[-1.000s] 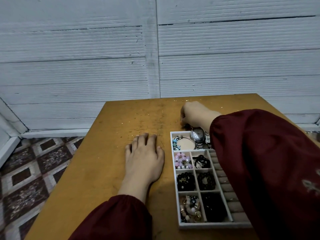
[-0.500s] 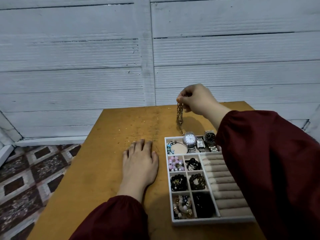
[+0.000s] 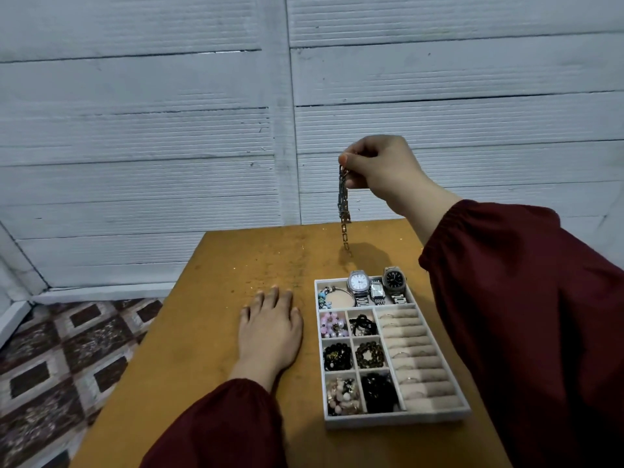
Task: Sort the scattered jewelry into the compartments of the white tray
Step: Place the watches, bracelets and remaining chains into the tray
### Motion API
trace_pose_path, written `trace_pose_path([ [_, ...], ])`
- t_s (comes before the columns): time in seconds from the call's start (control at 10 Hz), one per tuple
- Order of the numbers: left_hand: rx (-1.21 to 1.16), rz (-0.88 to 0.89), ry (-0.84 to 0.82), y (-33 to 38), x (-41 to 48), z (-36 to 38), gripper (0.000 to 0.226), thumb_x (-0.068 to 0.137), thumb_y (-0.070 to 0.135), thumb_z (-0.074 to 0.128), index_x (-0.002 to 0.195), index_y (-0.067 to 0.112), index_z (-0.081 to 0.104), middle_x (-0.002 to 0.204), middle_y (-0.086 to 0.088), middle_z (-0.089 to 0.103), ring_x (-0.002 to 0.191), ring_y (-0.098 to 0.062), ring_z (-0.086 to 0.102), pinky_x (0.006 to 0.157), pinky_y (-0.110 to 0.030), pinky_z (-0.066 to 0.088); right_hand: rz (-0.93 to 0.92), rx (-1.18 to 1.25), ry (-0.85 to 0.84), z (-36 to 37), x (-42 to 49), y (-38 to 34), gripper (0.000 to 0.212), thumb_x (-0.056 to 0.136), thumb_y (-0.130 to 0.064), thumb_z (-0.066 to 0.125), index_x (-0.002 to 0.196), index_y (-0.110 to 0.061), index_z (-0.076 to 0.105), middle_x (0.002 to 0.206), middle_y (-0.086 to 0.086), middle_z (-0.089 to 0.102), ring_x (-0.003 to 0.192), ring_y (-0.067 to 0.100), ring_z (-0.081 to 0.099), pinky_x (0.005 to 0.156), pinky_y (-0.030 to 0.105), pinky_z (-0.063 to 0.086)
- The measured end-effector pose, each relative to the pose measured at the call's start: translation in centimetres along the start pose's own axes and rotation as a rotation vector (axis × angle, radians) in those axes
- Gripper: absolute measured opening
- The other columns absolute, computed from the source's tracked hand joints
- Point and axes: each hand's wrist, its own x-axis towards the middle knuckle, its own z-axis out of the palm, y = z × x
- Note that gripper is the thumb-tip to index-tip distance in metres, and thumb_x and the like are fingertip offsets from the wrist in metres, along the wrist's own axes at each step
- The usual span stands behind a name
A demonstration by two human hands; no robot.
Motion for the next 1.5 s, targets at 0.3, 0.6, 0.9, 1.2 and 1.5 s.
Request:
trace_pose_path([
  [0.3,0.028,-0.006,-0.059,-0.5,-1.6,-0.3,0.055,0.100,0.048,0.020,0.152,0.030,0.015,0.161,0.002,0.007,0.148,-0.021,0.002,0.119,-0.044,0.002,-0.026,0.143,0.018,-0.6,-3.1,-1.5,0.009,0.089,-0.007,0.064,0.080,-0.009,0.062,0.071,0.004,0.058,0.051,0.010,0.057,0.061,0.021,0.056],
  [0.6,0.050,-0.011,-0.069,-0.6,-2.6,-0.3,0.057,0.099,0.051,0.019,0.152,0.031,0.014,0.161,0.003,0.006,0.148,-0.021,0.001,0.118,-0.045,0.001,0.012,0.190,-0.024,0.1,-5.5,-0.8,0.007,0.089,-0.006,0.063,0.082,-0.008,0.062,0.072,0.004,0.059,0.053,0.012,0.058,0.061,0.020,0.056],
  [0.9,0.056,-0.010,-0.045,-0.7,-2.8,-0.2,0.057,0.099,0.051,0.019,0.152,0.032,0.013,0.161,0.003,0.007,0.148,-0.020,0.001,0.117,-0.044,0.001,0.042,0.129,-0.055,1.8,-6.8,1.5,0.012,0.088,-0.008,0.065,0.079,-0.015,0.062,0.071,0.000,0.058,0.056,0.014,0.059,0.064,0.023,0.057],
  [1.2,0.043,-0.011,-0.030,-0.6,-2.7,-0.1,0.057,0.098,0.052,0.020,0.151,0.032,0.015,0.160,0.003,0.008,0.148,-0.020,0.002,0.117,-0.045,0.001,0.070,0.118,-0.006,2.3,-7.1,2.7,0.002,0.088,-0.011,0.066,0.089,-0.009,0.065,0.070,0.000,0.058,0.059,0.015,0.062,0.074,0.031,0.059],
  [1.5,0.048,-0.014,-0.034,-0.6,-2.7,-0.1,0.057,0.098,0.052,0.019,0.151,0.032,0.015,0.160,0.004,0.008,0.148,-0.020,0.002,0.117,-0.045,0.001,0.100,0.134,-0.001,2.3,-7.4,3.9,0.006,0.089,-0.009,0.064,0.083,-0.011,0.063,0.069,0.000,0.056,0.057,0.013,0.060,0.069,0.026,0.059],
])
